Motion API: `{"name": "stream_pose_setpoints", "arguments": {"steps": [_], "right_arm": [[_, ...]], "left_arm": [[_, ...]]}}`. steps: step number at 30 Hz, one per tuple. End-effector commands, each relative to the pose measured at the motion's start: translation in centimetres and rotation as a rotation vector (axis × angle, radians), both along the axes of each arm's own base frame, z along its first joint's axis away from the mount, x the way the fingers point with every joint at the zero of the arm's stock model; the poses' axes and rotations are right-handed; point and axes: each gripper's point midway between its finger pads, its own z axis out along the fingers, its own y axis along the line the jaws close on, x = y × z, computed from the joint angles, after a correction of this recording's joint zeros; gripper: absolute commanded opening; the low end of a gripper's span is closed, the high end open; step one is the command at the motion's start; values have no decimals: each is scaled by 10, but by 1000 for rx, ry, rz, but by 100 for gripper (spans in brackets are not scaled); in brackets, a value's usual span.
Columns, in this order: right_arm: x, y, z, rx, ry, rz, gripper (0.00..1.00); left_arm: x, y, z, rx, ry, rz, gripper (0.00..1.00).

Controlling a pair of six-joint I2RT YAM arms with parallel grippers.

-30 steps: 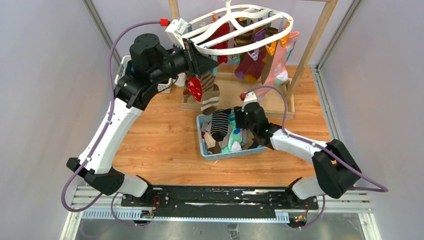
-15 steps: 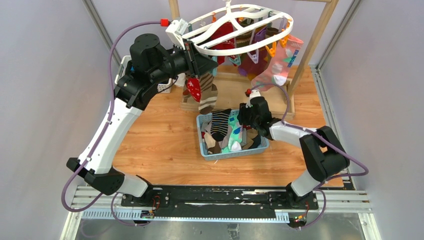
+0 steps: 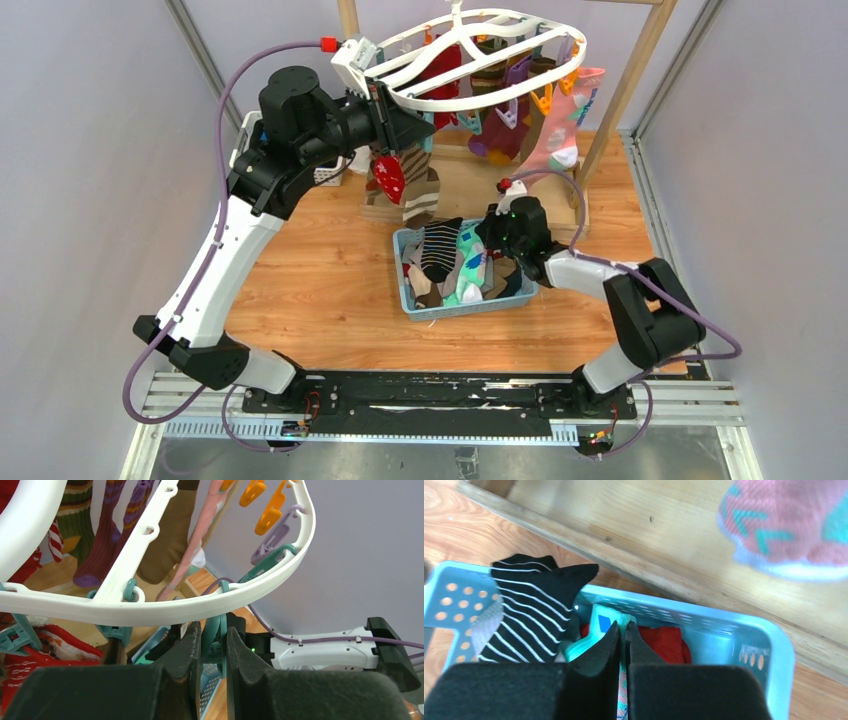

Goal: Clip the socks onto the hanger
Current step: Pick up the sock from the bin.

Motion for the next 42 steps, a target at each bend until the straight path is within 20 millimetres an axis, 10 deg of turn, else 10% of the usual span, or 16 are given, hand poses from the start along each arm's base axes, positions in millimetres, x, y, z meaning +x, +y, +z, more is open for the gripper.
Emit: {"name": "stream_pose_setpoints", "arguments": {"steps": [1, 29, 42], "right_arm": [[-3, -7, 43, 52, -127, -2, 0], [-115, 27, 289, 354, -683, 336, 0], [-134, 41, 348, 528, -706, 415, 0]], "left_arm": [[1, 7, -27, 74, 91, 16, 0], [6, 10, -32, 92, 98, 46, 0], [11, 12, -32, 91, 107, 54, 0]]}}
